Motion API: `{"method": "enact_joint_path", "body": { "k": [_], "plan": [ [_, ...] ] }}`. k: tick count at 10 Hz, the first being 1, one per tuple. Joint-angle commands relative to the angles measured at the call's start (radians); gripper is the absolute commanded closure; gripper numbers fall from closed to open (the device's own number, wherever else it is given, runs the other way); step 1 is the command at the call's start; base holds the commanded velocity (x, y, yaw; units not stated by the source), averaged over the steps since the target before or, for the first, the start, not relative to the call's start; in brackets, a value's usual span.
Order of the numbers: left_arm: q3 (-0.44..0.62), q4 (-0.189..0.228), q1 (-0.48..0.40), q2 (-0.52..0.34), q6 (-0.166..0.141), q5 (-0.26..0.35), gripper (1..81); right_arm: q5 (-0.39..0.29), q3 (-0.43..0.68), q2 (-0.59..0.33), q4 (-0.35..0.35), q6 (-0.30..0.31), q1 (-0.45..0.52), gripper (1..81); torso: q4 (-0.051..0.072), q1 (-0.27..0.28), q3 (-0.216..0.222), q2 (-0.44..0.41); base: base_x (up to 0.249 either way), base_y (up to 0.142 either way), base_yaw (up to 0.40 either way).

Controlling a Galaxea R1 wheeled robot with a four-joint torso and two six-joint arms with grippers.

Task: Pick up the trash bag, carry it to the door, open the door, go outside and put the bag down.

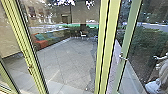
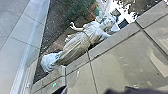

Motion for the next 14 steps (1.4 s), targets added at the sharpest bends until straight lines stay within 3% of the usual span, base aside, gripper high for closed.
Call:
{"method": "enact_joint_path", "body": {
  "k": [1,3,7,14],
  "plan": [
    [0.006,-0.008,-0.024,0.003,-0.003,0.077,81.1,0.036,-0.061,-0.012,-0.101,-0.06,0.129,1.0,0.0,0.0,0.0,0.0,0.0,0.0,0.0],
    [0.006,-0.008,-0.021,0.003,-0.003,0.077,81.1,0.084,-0.078,-0.051,-0.132,-0.089,0.106,1.0,0.0,0.0,0.0,0.0,0.0,0.0,0.0],
    [0.006,-0.007,-0.015,0.001,-0.002,0.077,81.1,0.158,-0.115,-0.1,-0.224,-0.089,0.06,1.0,0.0,-0.001,0.0,0.0,0.0,0.0,0.0],
    [0.008,-0.005,-0.012,0.006,-0.002,0.077,81.1,0.3,-0.293,-0.08,-0.255,-0.089,0.046,1.0,0.0,-0.001,0.001,0.0,0.0,0.0,0.0]
  ]
}}
